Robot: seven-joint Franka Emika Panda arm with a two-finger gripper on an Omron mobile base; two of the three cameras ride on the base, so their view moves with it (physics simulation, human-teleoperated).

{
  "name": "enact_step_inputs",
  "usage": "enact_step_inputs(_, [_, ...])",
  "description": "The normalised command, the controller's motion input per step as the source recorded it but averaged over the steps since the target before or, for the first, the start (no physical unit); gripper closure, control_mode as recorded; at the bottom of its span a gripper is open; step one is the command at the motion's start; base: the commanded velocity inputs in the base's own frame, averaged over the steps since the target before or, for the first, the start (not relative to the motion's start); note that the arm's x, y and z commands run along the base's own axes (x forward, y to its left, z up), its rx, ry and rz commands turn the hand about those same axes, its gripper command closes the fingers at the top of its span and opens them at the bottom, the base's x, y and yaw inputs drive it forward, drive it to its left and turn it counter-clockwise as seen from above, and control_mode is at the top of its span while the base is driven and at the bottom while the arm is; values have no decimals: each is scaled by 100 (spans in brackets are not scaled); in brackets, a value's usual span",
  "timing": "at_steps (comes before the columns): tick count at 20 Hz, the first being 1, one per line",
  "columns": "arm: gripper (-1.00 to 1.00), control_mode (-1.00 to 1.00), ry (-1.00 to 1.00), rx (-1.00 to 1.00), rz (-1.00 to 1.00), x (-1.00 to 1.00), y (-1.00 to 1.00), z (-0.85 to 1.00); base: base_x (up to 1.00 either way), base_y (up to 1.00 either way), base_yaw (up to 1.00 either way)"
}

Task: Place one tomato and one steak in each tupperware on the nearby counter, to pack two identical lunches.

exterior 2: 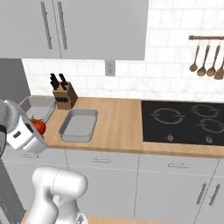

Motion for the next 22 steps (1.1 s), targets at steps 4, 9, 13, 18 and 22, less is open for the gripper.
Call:
enact_step_inputs(4, [100, 100, 0, 0, 0, 0, 0, 0, 97, 0, 43])
enact_step_inputs(9, [100, -100, 14, 0, 9, 60, -2, -56, 33, -3, 7])
enact_step_inputs(13, [100, -100, 26, -7, 18, 100, -3, -100, 0, 0, 0])
enact_step_inputs(18, [100, -100, 5, -16, 18, 100, 0, -100, 0, 0, 0])
enact_step_inputs(22, [100, -100, 0, -10, 17, 100, 0, -100, 0, 0, 0])
